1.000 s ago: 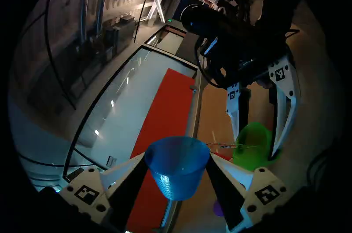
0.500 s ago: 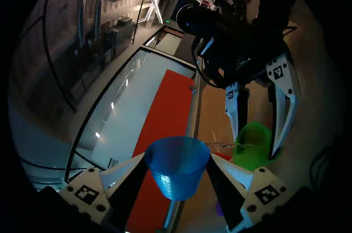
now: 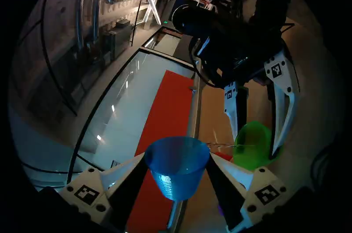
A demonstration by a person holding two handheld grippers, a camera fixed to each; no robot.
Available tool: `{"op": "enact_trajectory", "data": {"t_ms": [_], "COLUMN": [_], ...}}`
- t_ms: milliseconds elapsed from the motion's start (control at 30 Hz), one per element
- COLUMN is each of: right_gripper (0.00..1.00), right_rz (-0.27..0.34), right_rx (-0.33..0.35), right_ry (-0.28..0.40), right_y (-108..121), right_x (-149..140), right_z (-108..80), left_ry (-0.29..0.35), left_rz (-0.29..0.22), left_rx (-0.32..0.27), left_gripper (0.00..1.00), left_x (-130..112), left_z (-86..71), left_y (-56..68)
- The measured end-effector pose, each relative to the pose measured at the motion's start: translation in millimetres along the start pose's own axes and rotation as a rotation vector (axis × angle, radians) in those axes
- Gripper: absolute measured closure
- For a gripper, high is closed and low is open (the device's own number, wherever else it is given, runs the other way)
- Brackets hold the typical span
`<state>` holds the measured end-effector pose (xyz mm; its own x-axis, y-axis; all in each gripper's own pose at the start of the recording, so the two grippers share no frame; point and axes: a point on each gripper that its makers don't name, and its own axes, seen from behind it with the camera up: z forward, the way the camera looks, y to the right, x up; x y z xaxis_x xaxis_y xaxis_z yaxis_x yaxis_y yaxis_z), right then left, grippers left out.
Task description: Pour water
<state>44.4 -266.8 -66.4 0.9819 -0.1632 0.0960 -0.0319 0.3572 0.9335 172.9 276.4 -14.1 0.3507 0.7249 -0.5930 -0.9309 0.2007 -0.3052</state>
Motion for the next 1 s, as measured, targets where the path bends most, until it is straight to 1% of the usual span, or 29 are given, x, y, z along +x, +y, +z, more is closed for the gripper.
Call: {"op": "enact_trajectory", "data": {"t_ms": [500,867,1000], "right_gripper": [0.09,0.09,0.09], "right_rz": [-0.004,-0.005,-0.007], "right_rx": [0.0,-0.004,-0.005], "right_ry": [0.002,0.005,0.007], "right_y": [0.8,1.6,1.6], "right_x": [-0.1,-0.1,0.2], "right_z": [0.5,-0.8,-0.8], "left_ry": [0.003,0.003,0.003], "left_rz": [0.038,0.064,0.074], "left_rx": [0.005,0.009,0.013], "left_gripper": [0.14,0.14,0.14], "left_x": [0.8,4.1,4.3], "left_z": [-0.1,-0.4,0.1], "left_y": [-3.7,-0.7,-2.3]}}
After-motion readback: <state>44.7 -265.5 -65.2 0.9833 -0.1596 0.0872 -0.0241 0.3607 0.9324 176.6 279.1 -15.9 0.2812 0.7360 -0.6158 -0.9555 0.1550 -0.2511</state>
